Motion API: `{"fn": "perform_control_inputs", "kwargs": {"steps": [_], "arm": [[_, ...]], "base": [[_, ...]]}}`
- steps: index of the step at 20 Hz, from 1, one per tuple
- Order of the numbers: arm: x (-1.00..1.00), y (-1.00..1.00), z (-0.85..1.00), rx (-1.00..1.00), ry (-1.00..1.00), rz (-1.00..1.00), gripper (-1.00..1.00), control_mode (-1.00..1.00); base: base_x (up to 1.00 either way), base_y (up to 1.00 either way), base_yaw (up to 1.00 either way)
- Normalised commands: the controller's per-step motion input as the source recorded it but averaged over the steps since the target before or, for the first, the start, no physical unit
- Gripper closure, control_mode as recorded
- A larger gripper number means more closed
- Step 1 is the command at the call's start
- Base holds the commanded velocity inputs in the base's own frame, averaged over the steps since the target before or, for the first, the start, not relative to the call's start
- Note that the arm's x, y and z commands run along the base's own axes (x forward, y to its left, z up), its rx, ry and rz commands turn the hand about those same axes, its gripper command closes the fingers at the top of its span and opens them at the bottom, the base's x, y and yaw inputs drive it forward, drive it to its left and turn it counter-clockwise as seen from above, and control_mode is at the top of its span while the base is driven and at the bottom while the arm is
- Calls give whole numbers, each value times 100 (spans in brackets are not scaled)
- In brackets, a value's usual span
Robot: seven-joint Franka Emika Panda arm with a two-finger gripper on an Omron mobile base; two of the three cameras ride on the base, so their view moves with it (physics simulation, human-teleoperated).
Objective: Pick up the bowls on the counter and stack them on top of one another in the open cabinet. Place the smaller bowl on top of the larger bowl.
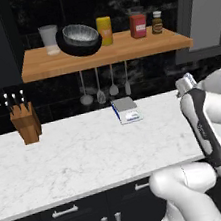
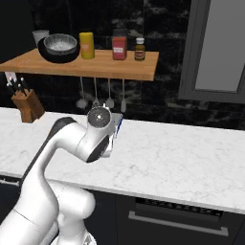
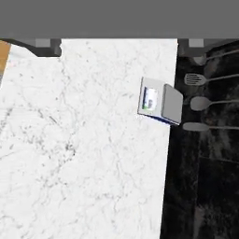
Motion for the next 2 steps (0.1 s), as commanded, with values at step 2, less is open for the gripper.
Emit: {"fn": "perform_control_inputs", "kwargs": {"steps": [2], "arm": [[-82,-100,-5,29,0,-15,-100,-100]], "base": [[0,0,0]]}}
